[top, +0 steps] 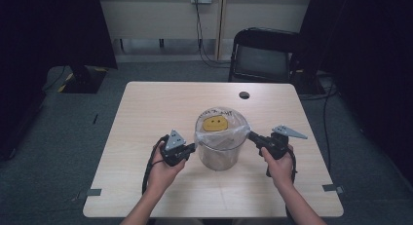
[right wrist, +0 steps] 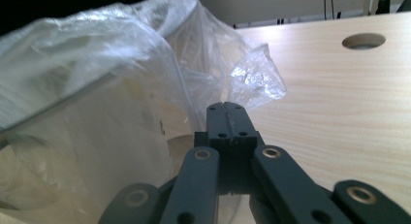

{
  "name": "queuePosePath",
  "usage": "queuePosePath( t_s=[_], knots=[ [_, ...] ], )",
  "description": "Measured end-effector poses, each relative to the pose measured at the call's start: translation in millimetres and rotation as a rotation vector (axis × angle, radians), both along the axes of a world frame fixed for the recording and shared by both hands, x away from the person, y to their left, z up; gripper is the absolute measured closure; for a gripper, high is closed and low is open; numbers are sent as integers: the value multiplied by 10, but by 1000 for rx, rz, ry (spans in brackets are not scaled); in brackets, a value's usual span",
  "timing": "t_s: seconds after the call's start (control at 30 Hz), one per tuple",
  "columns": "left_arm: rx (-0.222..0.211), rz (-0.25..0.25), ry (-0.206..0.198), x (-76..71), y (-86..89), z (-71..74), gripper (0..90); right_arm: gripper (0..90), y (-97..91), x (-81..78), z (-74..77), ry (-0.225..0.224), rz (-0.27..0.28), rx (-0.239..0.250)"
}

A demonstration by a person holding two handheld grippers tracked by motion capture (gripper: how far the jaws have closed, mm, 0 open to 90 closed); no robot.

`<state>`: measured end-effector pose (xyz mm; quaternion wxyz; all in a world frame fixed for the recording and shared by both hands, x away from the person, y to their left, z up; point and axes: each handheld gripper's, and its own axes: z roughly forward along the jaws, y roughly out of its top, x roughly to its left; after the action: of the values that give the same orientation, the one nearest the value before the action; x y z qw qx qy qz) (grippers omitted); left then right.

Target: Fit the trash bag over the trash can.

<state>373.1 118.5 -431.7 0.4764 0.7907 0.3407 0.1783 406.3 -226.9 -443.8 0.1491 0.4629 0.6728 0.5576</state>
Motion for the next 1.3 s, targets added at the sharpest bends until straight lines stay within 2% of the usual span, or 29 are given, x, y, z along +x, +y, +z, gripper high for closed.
queuePosePath(
  t_s=[0.07, 0.1, 0.17, 0.23, 0.27, 0.33, 0.4, 0.47, 0.6, 0.67, 0.73, 0.77, 0.87, 0.93, 1.03, 1.13, 1.2, 1.23, 1.3],
  knots=[
    [-19, 3, -18, -24, 22, 50, 900, 900, 0, 30, -53, 26, 6, -3],
    [-32, 5, -24, -35, 30, 70, 900, 900, -7, 52, -89, 43, 4, 12],
    [-28, 0, -29, -44, 46, 77, 900, 900, -28, 102, -155, 65, -2, 55],
    [-41, -4, -13, -29, 46, 45, 900, 900, -33, 122, -166, 78, -5, 82],
    [-28, -2, -2, -16, 40, 27, 900, 900, -31, 117, -153, 76, -8, 85],
    [-9, -11, 28, 16, 19, -43, 900, 900, -33, 92, -97, 62, -4, 94],
    [-18, -12, 49, 41, 1, -105, 900, 900, -47, 62, -19, 44, 0, 109],
    [-10, -9, 51, 47, -5, -89, 900, 900, -51, 40, 17, 21, 7, 67],
    [-41, -10, 20, -20, 20, 10, 900, 900, -10, 60, -69, 59, 24, 37],
    [-37, -16, 2, -51, 31, 42, 900, 900, 24, 93, -131, 69, 22, 19],
    [-46, -17, 3, -52, 34, 21, 900, 900, 56, 112, -160, 73, 23, 37],
    [-53, -17, 19, -39, 25, 3, 900, 900, 70, 108, -155, 68, 22, 33],
    [5, -14, 36, 2, -6, -66, 900, 900, 62, 81, -101, 58, 22, 47],
    [3, -11, 50, 34, -1, -110, 900, 900, 31, 59, -43, 45, 21, 66],
    [4, -6, 61, 50, 17, -95, 900, 900, 6, 33, -15, 43, 38, 60],
    [-59, -6, 70, -5, 55, -27, 900, 900, 12, 52, -46, 60, 49, 19],
    [-65, -22, 44, -57, 92, 56, 900, 900, 27, 80, -115, 80, 50, -6],
    [-57, -29, 33, -75, 112, 82, 900, 900, 30, 97, -146, 92, 49, 7],
    [-64, -45, 49, -81, 136, 69, 900, 900, 29, 113, -159, 99, 47, 21]
  ],
)
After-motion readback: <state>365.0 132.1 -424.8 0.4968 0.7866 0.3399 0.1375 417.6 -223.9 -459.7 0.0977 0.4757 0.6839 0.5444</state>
